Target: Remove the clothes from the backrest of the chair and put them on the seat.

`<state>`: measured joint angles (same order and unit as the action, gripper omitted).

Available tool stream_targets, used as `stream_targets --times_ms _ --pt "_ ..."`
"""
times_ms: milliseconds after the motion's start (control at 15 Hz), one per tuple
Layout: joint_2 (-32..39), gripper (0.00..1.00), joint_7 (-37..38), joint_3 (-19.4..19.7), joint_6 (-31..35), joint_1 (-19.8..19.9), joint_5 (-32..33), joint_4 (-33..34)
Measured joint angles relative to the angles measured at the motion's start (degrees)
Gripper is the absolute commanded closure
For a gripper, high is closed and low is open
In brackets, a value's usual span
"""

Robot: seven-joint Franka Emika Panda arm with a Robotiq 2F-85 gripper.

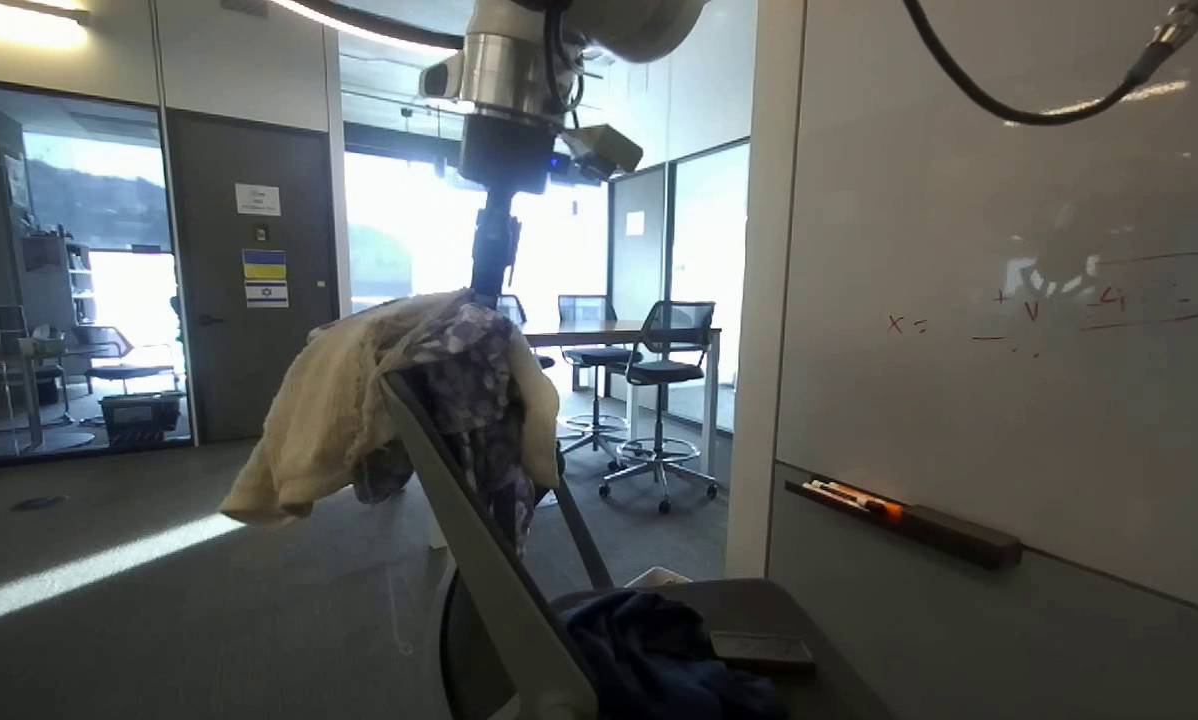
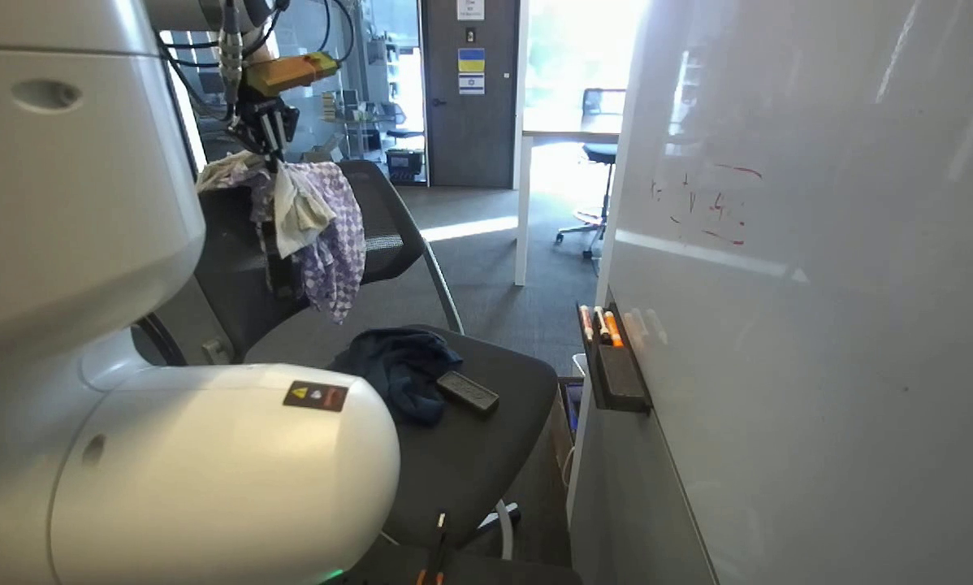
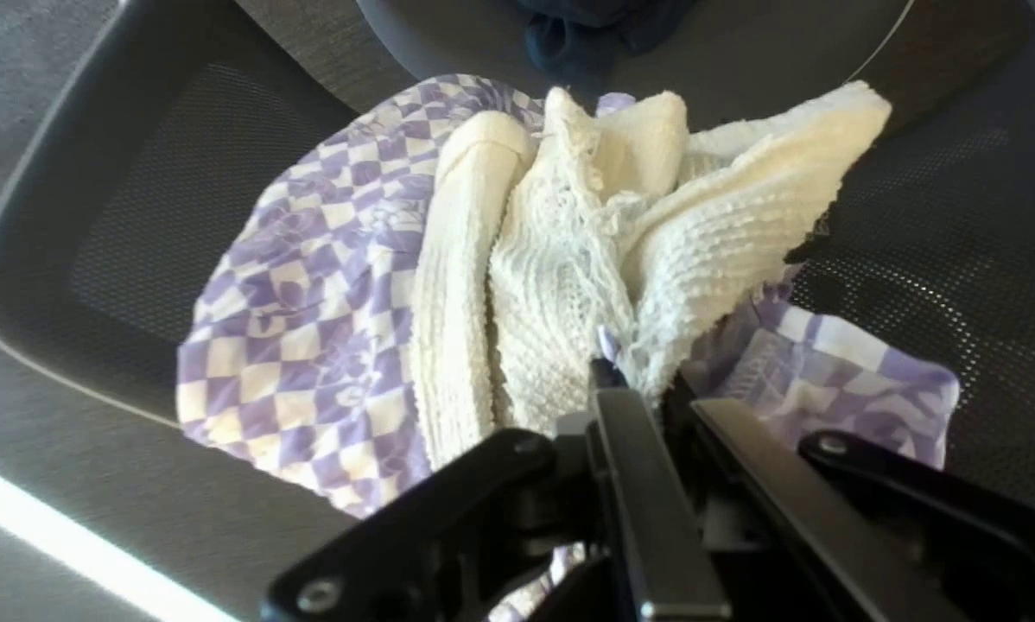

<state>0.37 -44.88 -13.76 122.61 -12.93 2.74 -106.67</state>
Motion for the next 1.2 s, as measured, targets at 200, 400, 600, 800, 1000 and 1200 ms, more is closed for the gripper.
stream_targets --times_ms 200,400,600,800,1000,1200 --pt "-2.6 0.97 1.9 1.9 0.0 1.3 0.1 1.0" --pt "-5.4 0.97 4.0 3.8 0.0 2.7 1.0 1.9" --pt "-8.6 0.97 6.3 5.6 0.0 4.1 2.9 2.5" --pt "-11.5 0.97 8.7 7.2 -0.1 5.5 5.7 2.6" --pt "-13.7 0.97 10.5 8.7 -0.5 6.8 7.6 2.3" --pt "-16.1 0.97 11.3 10.1 -2.6 7.6 7.9 1.2"
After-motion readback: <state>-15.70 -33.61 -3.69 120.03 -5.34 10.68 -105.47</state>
